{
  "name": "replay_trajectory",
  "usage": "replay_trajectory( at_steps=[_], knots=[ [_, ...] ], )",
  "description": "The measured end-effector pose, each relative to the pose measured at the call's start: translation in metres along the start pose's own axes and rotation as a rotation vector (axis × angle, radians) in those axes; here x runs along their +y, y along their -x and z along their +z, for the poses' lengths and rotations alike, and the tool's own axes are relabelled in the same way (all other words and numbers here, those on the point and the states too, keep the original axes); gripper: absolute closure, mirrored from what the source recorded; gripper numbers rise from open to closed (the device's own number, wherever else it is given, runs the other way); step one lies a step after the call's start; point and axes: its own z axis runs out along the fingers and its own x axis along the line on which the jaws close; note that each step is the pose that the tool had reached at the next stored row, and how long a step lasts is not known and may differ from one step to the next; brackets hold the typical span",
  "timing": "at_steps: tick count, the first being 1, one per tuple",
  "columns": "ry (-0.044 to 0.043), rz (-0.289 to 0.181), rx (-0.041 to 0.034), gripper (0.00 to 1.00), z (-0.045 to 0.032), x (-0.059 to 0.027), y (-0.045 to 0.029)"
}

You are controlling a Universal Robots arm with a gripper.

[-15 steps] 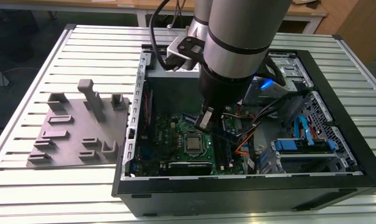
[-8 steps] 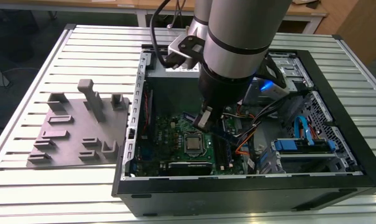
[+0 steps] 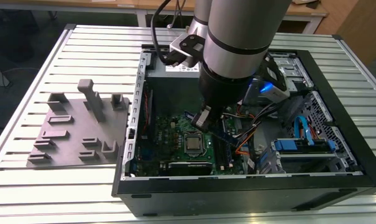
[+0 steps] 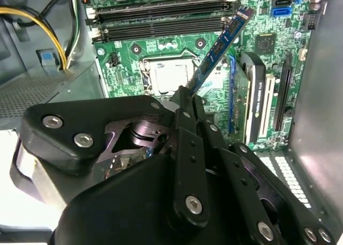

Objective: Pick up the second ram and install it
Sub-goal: 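Insert the second ram into the second slot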

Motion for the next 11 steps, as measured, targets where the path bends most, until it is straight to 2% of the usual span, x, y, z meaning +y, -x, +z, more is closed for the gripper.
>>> replay_trajectory(
  at_steps=[11],
  knots=[
    [-0.0046,0.094,-0.0053,0.87,0.0001,0.0,0.0]
  ],
)
